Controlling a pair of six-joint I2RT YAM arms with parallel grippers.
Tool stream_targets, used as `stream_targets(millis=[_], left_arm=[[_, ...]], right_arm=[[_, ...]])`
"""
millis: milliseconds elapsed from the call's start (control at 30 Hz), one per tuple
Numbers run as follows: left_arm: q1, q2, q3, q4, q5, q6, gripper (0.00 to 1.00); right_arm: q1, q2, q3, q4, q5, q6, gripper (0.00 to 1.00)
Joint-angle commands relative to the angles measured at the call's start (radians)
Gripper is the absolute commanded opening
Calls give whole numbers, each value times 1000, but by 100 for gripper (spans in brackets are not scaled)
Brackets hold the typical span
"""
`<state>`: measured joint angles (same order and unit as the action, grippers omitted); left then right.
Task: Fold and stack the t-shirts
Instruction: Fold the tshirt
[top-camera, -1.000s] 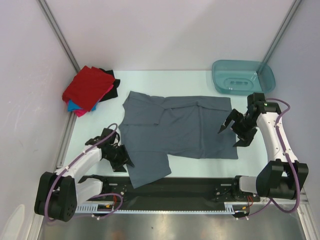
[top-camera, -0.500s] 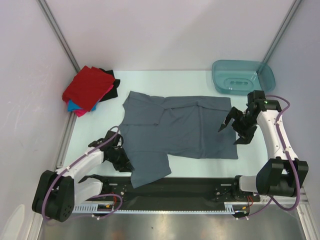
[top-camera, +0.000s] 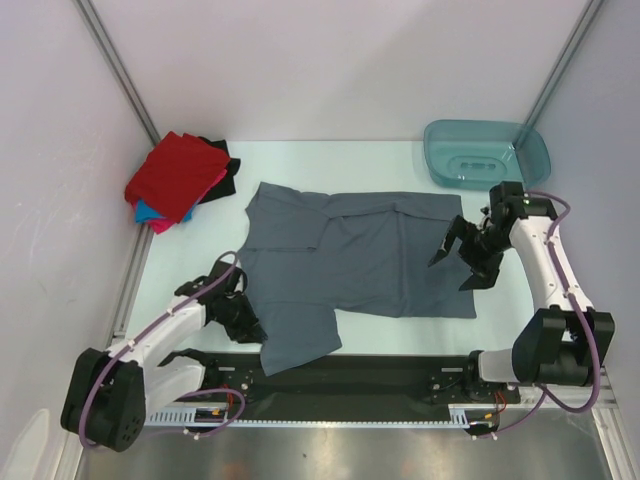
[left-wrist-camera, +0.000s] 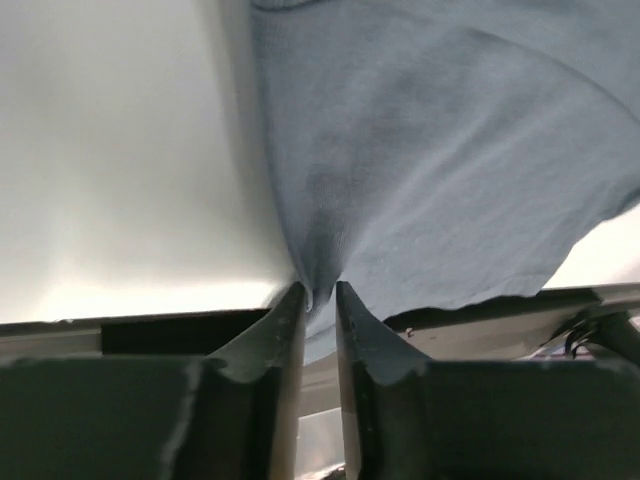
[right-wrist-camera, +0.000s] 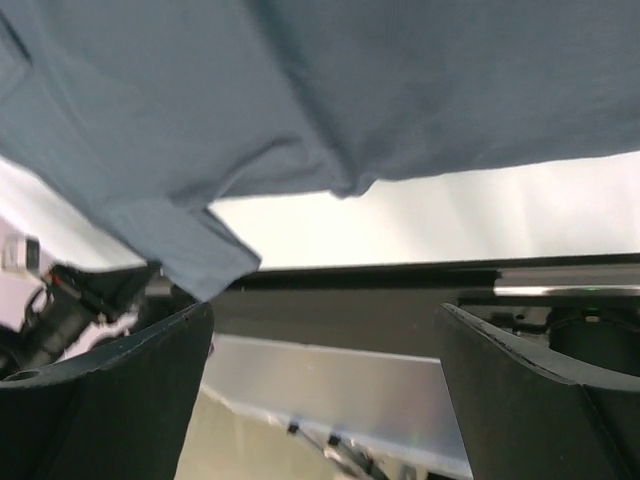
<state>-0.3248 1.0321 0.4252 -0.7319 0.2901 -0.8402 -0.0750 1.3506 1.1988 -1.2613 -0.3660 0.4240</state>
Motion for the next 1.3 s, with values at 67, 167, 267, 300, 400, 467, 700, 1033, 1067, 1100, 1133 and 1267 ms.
stream_targets(millis=[67, 167, 267, 300, 400, 467, 700, 1033, 1067, 1100, 1133, 1267], left_arm=[[-10, -53, 52, -66, 20, 7, 44], [-16, -87, 53, -116, 49, 12, 52], [-17, -168, 43, -175, 83, -6, 55], [-19, -220, 29, -196, 90, -13, 55], [-19, -291, -5, -239, 118, -46, 53], [-19, -354, -35, -250, 132, -68, 51], [-26, -452, -85, -319, 129, -112, 47], [-45, -420, -74, -284, 20, -166, 45], [-46, -409, -78, -271, 21, -165, 45], [-48, -397, -77, -249, 21, -165, 44], [-51, -380, -78, -241, 12, -165, 44], [-56, -330, -95, -179, 12, -158, 44]], right_arm=[[72, 15, -42, -50, -219, -57, 100], [190, 36, -59, -38, -280, -45, 100], [300, 45, -82, 2, -316, -10, 100], [328, 57, -94, 26, -332, -1, 99], [426, 68, -151, 92, -358, 47, 98], [455, 73, -180, 118, -340, 79, 98], [562, 174, -191, 276, -401, 134, 96], [719, 378, -122, 415, -395, 164, 92], [725, 395, -119, 428, -393, 160, 91], [731, 401, -117, 430, -387, 159, 91], [735, 407, -120, 438, -381, 154, 90], [748, 438, -117, 459, -390, 133, 88]])
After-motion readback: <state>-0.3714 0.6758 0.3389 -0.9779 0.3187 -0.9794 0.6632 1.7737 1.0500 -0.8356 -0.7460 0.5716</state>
